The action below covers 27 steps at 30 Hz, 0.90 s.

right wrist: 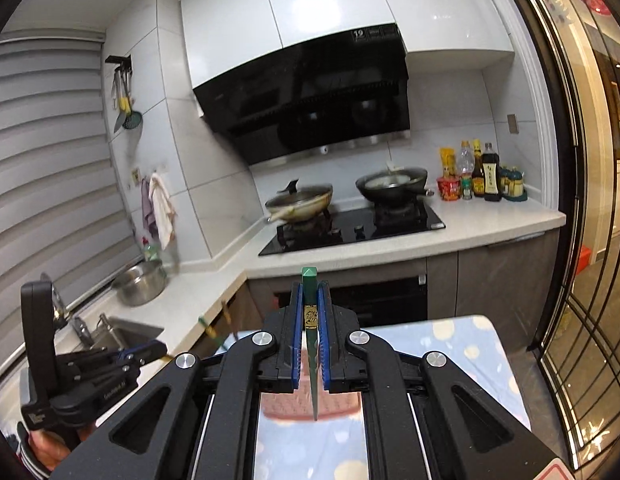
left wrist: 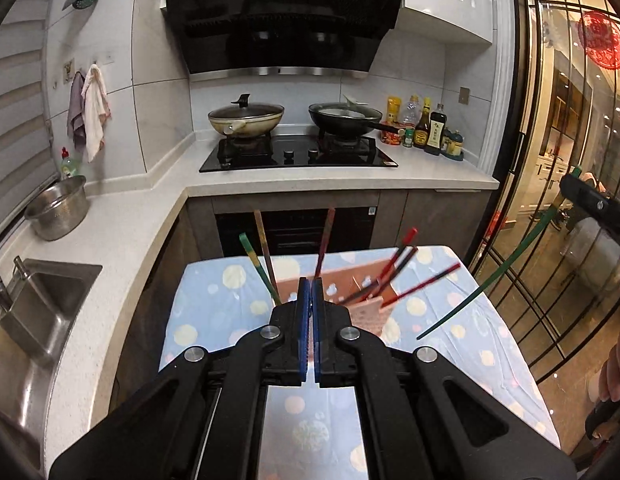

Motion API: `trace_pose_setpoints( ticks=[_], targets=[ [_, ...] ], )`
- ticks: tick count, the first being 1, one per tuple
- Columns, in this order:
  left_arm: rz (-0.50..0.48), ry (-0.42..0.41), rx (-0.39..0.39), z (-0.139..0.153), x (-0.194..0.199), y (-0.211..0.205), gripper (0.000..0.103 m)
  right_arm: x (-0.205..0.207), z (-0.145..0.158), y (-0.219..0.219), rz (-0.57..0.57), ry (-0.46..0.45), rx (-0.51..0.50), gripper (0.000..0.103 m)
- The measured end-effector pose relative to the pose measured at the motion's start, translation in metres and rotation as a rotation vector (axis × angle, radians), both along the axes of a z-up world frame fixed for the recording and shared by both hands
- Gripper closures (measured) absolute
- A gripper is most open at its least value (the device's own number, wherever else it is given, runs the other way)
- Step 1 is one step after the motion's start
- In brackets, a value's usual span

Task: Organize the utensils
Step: 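Lift the gold spoon and green chopstick and carry both over the pink caddy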

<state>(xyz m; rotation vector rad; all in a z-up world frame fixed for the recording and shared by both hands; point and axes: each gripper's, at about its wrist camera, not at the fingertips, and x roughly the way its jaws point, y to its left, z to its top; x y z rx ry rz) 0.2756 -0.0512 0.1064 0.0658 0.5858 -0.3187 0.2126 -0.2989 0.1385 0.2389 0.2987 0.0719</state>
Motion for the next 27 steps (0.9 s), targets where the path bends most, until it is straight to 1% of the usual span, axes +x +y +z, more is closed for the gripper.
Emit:
trace_pose_setpoints(
  ticks=[6, 15, 19, 27],
  targets=[
    [0.021, -0.01, 0.004, 0.007, 0.034, -0.004, 0.102, 0.04, 0.014, -0.004, -0.048, -0.02, -0.011, 0.096],
    [0.046, -0.01, 0.015, 0.008, 0.065, -0.013, 0.102, 0.092, 0.007, -0.01, -0.074, 0.025, -0.02, 0.096],
    [0.052, -0.006, 0.028, 0.006, 0.075, -0.016, 0.102, 0.106, 0.002, -0.008, -0.063, 0.042, -0.022, 0.096],
    [0.062, 0.018, 0.029, -0.003, 0.087, -0.018, 0.102, 0.124, -0.002, 0.0, -0.047, 0.054, -0.033, 0.096]
  ],
)
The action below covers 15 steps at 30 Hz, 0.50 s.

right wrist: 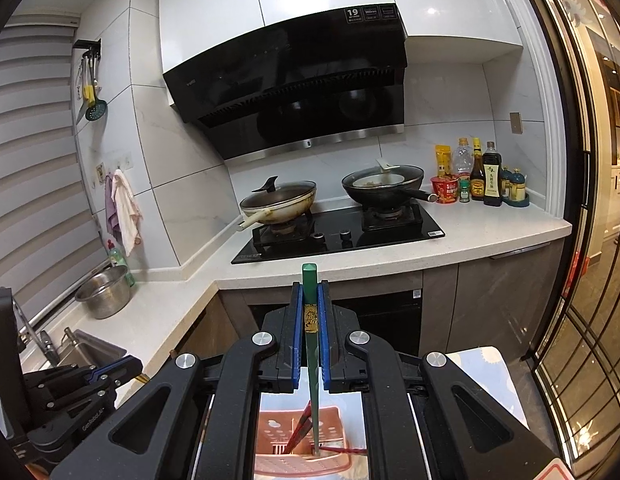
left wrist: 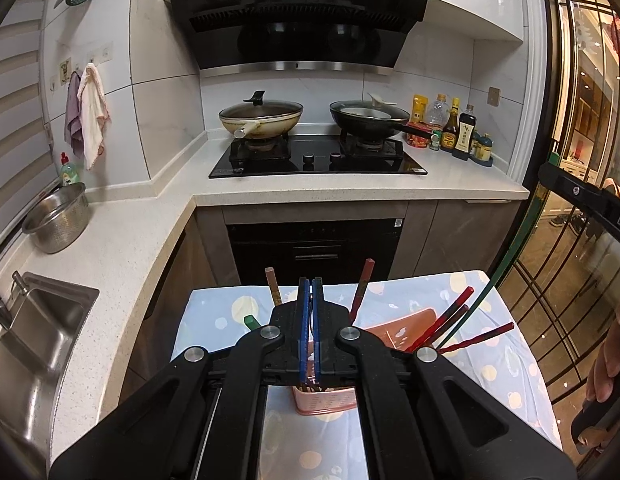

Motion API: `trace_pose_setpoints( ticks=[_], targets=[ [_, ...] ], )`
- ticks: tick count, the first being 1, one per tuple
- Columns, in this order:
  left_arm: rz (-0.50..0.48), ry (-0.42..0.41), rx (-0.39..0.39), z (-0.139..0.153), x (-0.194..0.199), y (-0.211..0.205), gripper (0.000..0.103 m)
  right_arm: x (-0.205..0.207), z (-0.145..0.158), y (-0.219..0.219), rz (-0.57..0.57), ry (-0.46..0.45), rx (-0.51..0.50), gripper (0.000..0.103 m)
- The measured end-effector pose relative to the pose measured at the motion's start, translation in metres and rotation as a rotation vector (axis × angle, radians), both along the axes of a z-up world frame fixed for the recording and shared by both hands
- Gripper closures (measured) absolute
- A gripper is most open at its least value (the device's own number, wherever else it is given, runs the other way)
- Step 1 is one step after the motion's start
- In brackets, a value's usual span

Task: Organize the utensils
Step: 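Lift the gold spoon and green chopstick and carry both over the pink caddy, then drop the spoon and chopstick into the pink caddy, opening both tools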

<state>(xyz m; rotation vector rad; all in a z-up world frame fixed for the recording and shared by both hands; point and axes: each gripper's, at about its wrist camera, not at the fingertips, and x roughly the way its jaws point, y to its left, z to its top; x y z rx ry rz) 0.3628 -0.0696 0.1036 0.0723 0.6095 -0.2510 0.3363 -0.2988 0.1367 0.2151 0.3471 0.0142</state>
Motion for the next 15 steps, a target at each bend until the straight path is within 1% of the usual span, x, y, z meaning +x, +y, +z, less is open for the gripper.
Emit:
trace_pose_setpoints(
  ticks=[8, 15],
  targets=[
    [-0.004, 0.019, 0.001, -0.009, 0.006, -0.001, 0.102, 0.011, -0.006, 0.003, 0.001, 0.016, -0.001, 0.096],
    [0.003, 0.044, 0.005, -0.019, 0.012, -0.003, 0.102, 0.023, -0.021, 0.007, 0.004, 0.061, -0.018, 0.096]
  ],
)
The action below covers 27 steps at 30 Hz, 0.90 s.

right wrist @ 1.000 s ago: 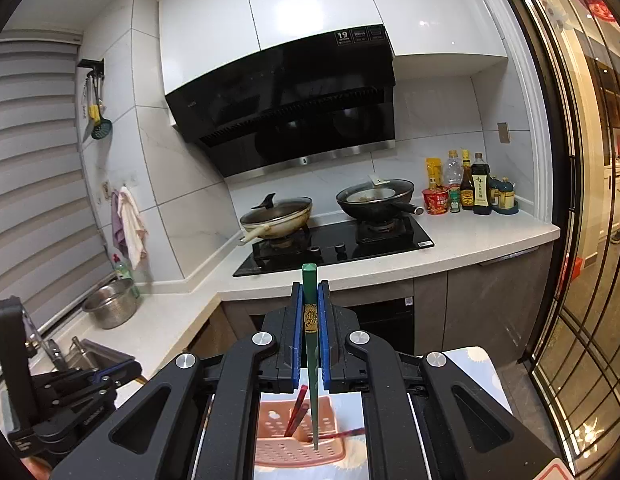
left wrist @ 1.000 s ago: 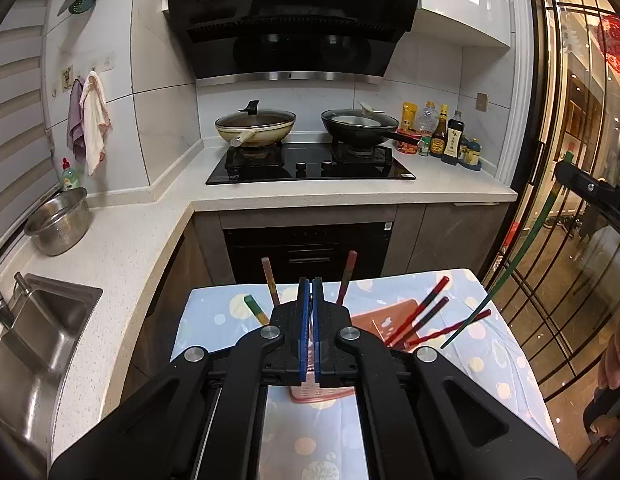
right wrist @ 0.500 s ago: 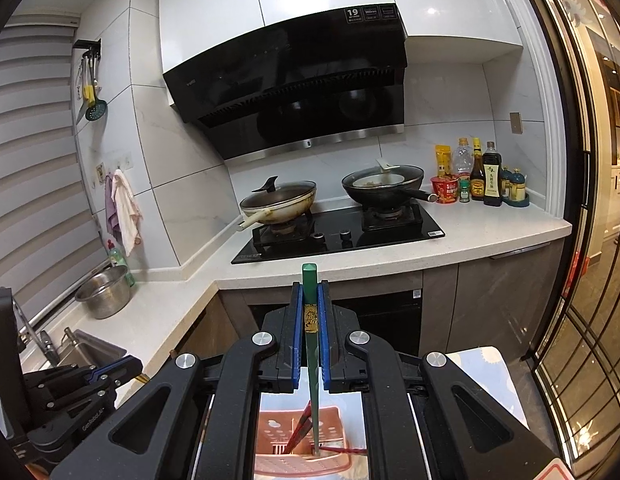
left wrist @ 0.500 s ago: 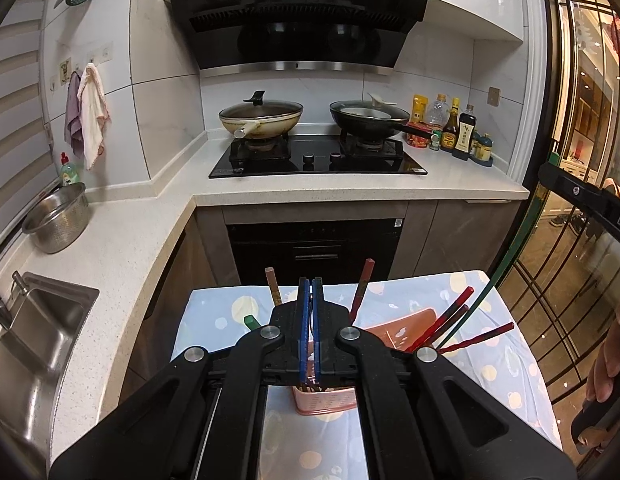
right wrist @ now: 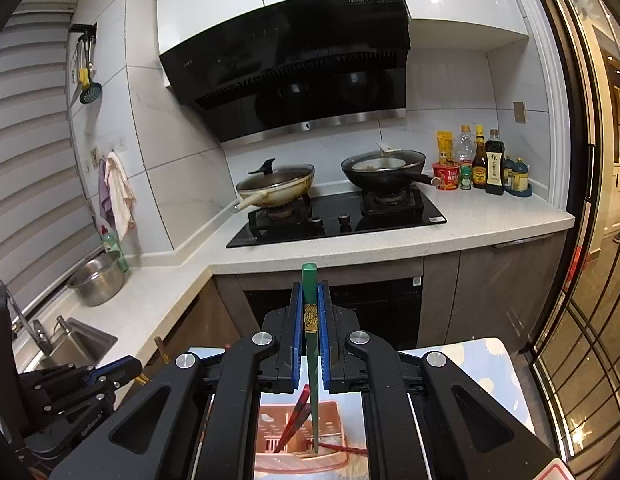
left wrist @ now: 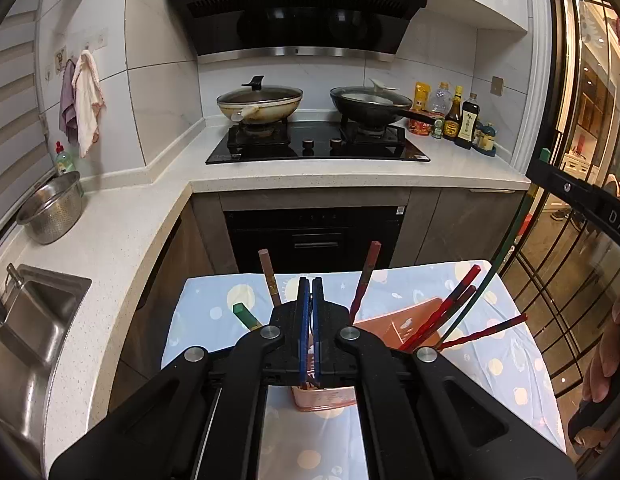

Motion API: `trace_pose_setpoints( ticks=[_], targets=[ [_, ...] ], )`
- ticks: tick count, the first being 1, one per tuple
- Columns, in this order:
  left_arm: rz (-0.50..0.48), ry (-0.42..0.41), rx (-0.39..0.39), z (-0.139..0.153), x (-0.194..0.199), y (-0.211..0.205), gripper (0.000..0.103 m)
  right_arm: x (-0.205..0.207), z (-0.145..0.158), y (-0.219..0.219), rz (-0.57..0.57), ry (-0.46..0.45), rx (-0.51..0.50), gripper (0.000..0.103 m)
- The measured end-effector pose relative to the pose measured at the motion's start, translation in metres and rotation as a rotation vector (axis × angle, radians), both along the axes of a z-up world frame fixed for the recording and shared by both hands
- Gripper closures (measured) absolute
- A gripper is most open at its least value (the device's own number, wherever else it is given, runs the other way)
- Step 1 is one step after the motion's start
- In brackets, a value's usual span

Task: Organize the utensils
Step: 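Drop the spoon and chopstick into the pink caddy, opening both tools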

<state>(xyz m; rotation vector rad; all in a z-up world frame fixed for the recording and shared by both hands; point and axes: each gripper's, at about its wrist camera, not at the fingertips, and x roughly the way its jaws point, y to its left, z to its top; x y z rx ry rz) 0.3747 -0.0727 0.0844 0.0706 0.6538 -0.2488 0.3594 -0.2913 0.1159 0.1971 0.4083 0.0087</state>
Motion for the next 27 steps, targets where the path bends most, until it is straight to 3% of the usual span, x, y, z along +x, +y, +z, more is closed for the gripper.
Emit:
trace_pose_setpoints(
  ticks=[15, 18, 20, 23, 27],
  targets=[
    [0.015, 0.003, 0.0, -0.009, 0.003, 0.001, 0.1, 0.012, -0.025, 0.013, 0.022, 0.06, -0.025, 0.096],
    [0.033, 0.004, -0.005, -0.01, 0.002, 0.004, 0.08, 0.01, -0.026, 0.013, 0.023, 0.06, -0.024, 0.09],
    [0.053, -0.008, -0.005, -0.009, 0.0, 0.006, 0.054, 0.007, -0.026, 0.014, 0.024, 0.058, -0.025, 0.083],
    [0.054, -0.017, -0.005, -0.007, -0.003, 0.007, 0.053, 0.003, -0.025, 0.016, 0.023, 0.048, -0.034, 0.074],
    [0.05, -0.023, -0.002, -0.005, -0.006, 0.006, 0.053, -0.001, -0.025, 0.017, 0.027, 0.051, -0.036, 0.074]
  ],
)
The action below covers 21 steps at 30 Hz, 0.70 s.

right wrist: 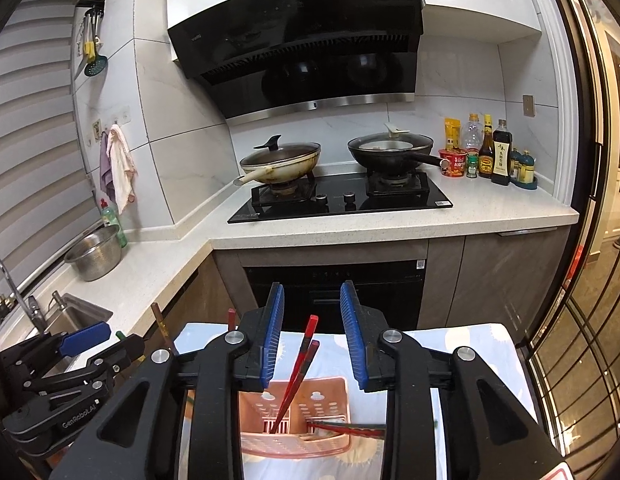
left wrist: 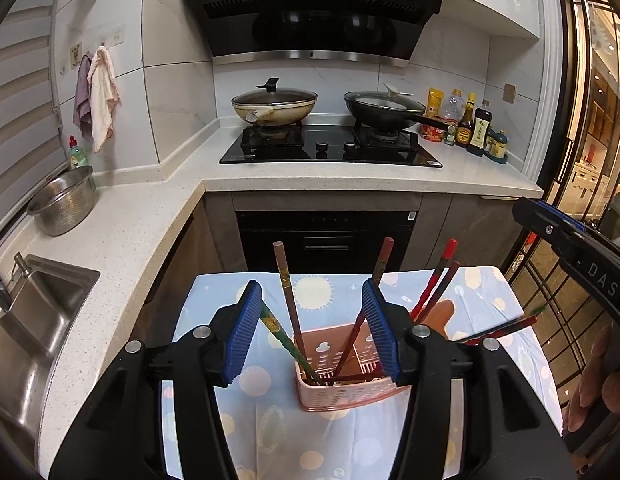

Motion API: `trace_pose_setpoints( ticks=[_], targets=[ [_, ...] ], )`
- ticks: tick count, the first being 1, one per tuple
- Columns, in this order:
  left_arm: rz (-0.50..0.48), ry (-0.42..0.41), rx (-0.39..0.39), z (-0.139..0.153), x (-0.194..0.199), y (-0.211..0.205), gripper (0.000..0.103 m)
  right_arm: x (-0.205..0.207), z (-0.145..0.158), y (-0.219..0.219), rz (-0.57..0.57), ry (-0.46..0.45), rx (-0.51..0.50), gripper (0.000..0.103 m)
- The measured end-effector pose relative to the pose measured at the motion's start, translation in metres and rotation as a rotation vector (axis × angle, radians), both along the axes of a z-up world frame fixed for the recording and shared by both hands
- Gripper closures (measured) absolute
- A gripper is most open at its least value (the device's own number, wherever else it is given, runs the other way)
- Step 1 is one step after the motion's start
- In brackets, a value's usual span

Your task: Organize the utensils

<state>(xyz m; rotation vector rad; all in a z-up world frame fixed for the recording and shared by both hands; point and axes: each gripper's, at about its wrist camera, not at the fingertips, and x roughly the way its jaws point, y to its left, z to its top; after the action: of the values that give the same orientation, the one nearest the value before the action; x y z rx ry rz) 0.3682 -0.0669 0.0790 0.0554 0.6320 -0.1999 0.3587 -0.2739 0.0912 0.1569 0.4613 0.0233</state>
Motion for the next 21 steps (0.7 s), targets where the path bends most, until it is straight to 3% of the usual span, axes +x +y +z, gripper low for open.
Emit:
trace_pose_setpoints(
  ticks=[9, 21],
  targets=[
    [0.003, -0.005, 0.005, 0.002, -0.014, 0.002, 0.048, -0.02, -0.003, -0.002, 0.007, 0.002, 0.024, 0.066],
    [0.017, 0.01, -0.004, -0.008, -0.058, 0.008, 0.046, -0.083, -0.026, 0.005, 0.026, 0.042, 0.018, 0.061]
  ],
)
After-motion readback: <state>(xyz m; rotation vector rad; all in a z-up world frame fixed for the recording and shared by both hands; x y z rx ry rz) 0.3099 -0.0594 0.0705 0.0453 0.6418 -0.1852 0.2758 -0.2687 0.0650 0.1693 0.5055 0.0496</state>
